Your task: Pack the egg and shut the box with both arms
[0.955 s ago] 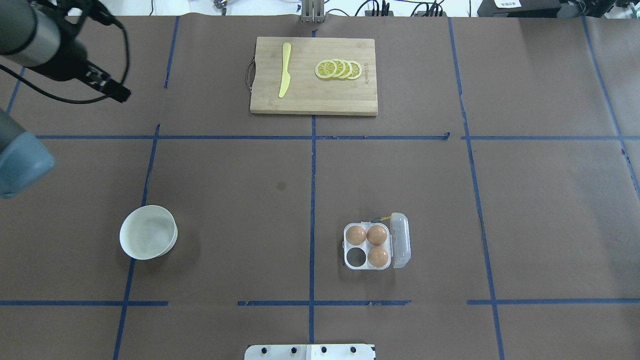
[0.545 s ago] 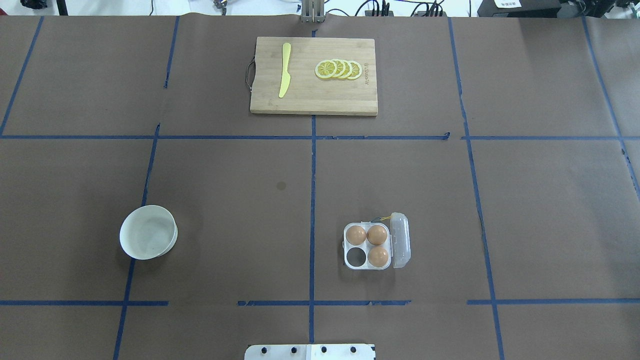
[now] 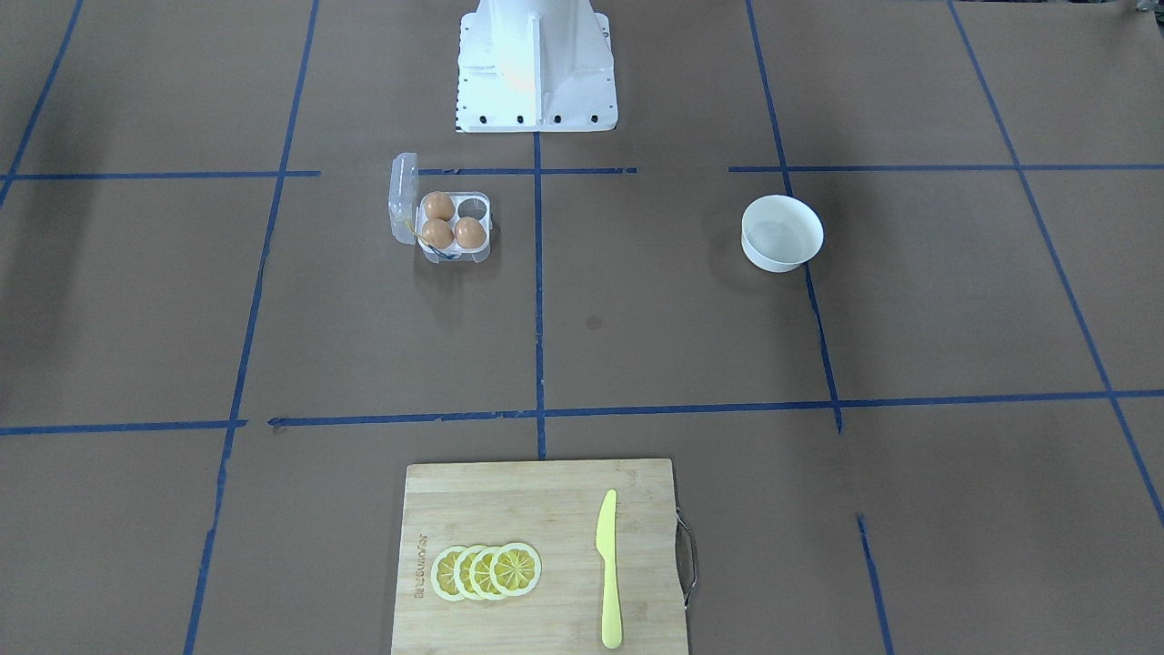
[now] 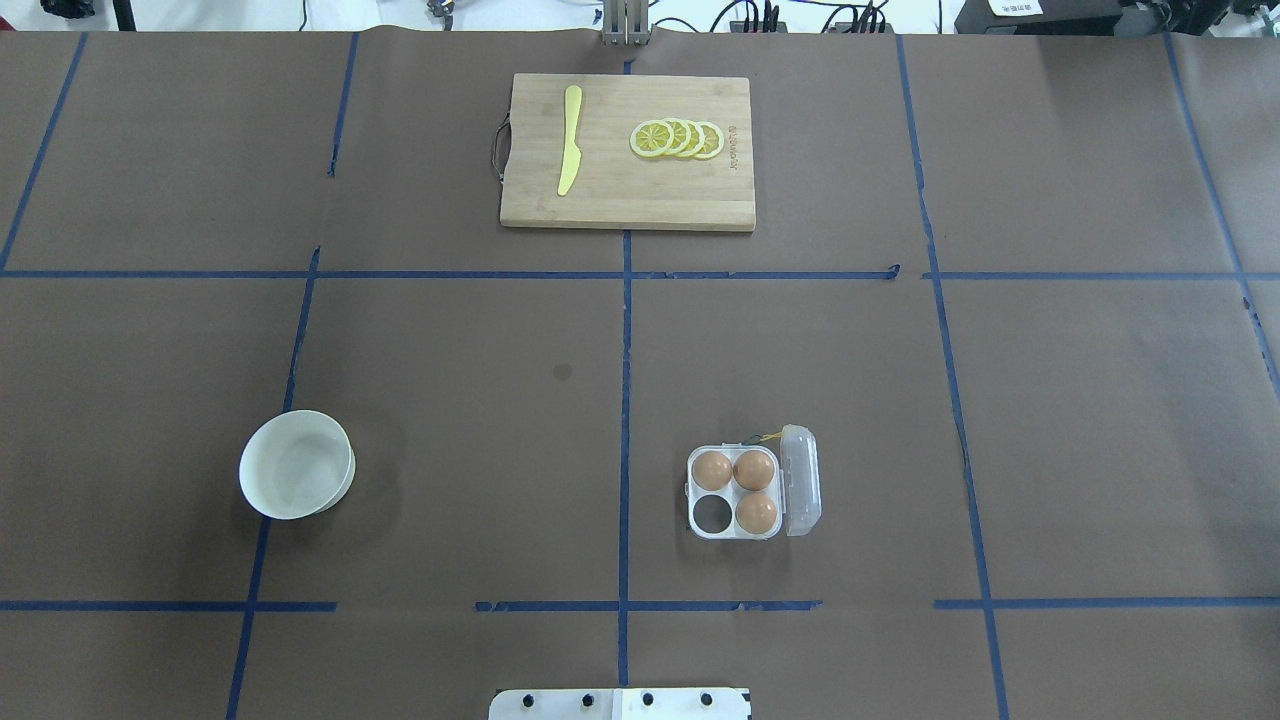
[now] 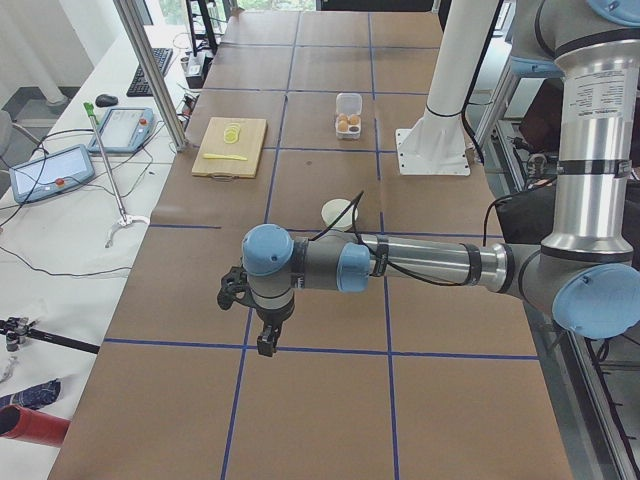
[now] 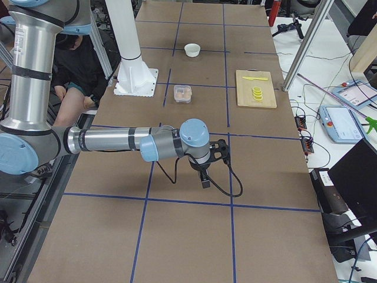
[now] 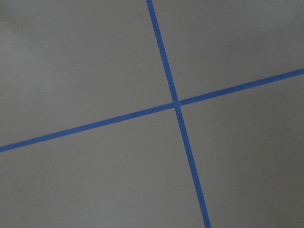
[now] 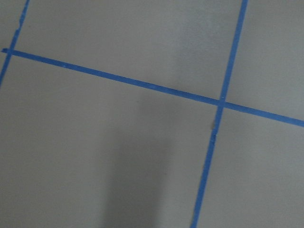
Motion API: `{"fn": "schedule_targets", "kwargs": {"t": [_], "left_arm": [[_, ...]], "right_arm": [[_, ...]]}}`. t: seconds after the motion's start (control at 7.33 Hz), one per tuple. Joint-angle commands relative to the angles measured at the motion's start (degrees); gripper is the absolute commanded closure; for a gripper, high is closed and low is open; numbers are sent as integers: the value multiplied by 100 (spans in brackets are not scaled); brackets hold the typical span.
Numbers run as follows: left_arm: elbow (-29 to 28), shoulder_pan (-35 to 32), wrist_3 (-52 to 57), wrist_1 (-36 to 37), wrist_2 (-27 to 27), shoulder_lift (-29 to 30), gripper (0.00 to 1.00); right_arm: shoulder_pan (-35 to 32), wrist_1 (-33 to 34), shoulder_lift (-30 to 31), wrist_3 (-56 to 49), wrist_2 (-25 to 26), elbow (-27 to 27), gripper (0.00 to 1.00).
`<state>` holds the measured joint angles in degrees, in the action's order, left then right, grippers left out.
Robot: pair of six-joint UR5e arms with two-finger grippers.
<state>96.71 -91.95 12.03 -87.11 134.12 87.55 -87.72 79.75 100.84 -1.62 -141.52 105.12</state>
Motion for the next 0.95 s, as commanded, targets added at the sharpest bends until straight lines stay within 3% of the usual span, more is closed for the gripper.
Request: {"fn": "schedule_targets", "kwargs": {"t": [0.0, 0.14, 0.27, 0.41, 0.55, 0.82], "left_arm": [[14, -25, 10, 194, 97, -45, 0], [14, -25, 19, 168, 106, -28, 0], [6, -25, 10, 133, 106, -1, 0], [23, -16, 19, 133, 115, 43, 0], [67, -16, 10, 133, 115, 69, 0], [146, -16, 2, 133, 115, 69, 0]], "right_arm": [[385, -247, -46, 564, -982, 96, 0], [709, -728, -29, 1080, -435, 192, 0], [1348, -1150, -29, 2268, 145, 420, 0], [2207, -1268, -38, 3359, 995, 761, 13], [2755, -1269, -73, 3979, 1134, 956, 56], [3635, -1399, -309, 5330, 1231, 1098, 78]]}}
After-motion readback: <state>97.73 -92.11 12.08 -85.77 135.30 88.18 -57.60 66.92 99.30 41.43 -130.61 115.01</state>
